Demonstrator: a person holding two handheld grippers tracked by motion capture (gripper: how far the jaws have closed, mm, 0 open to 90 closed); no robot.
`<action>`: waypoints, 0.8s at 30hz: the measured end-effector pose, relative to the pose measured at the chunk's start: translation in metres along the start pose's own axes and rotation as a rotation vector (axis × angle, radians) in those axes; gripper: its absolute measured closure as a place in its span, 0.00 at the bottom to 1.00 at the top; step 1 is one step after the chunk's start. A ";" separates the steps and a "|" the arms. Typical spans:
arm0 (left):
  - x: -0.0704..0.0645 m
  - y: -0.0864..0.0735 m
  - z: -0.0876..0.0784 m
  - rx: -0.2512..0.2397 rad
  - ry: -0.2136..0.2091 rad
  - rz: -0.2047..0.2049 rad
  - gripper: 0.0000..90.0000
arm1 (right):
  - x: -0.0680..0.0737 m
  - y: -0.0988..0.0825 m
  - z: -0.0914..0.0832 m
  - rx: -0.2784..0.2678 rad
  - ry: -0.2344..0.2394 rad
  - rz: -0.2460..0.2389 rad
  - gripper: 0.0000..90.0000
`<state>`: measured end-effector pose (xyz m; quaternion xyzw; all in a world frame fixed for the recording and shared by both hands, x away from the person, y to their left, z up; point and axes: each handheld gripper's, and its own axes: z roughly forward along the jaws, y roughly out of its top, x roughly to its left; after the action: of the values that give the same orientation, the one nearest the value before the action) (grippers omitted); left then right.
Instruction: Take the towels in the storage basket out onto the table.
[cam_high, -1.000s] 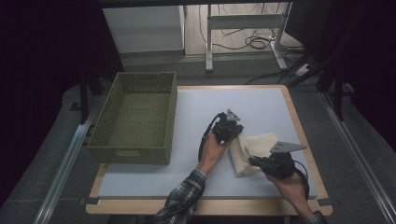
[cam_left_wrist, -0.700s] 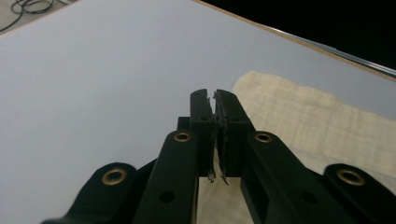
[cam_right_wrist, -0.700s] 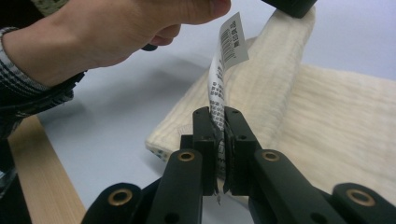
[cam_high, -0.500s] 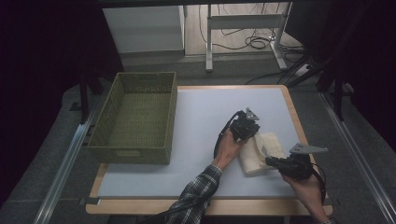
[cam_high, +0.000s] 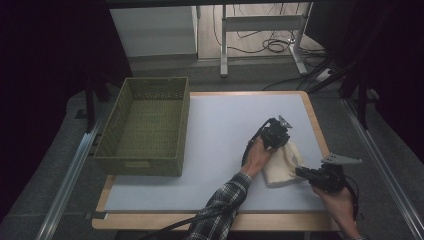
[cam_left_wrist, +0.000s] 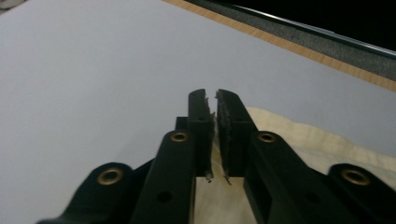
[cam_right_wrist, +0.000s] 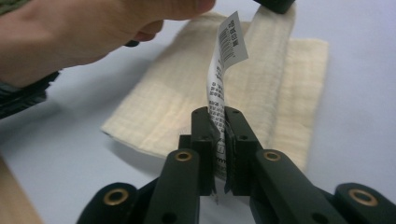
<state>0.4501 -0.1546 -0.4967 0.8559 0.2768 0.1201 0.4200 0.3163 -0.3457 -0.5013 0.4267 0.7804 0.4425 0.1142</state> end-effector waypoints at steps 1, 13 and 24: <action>0.000 0.000 0.001 -0.012 -0.001 -0.009 0.87 | -0.003 -0.002 0.000 0.002 -0.009 0.005 0.90; 0.004 0.001 -0.026 -0.078 0.028 -0.036 0.45 | -0.021 0.000 -0.033 -0.048 -0.156 0.010 0.68; 0.012 -0.020 -0.048 -0.051 0.046 -0.028 0.39 | -0.025 0.009 -0.053 -0.060 -0.207 0.003 0.72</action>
<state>0.4314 -0.1063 -0.4829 0.8379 0.2950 0.1409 0.4371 0.3072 -0.3945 -0.4682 0.4678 0.7503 0.4193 0.2062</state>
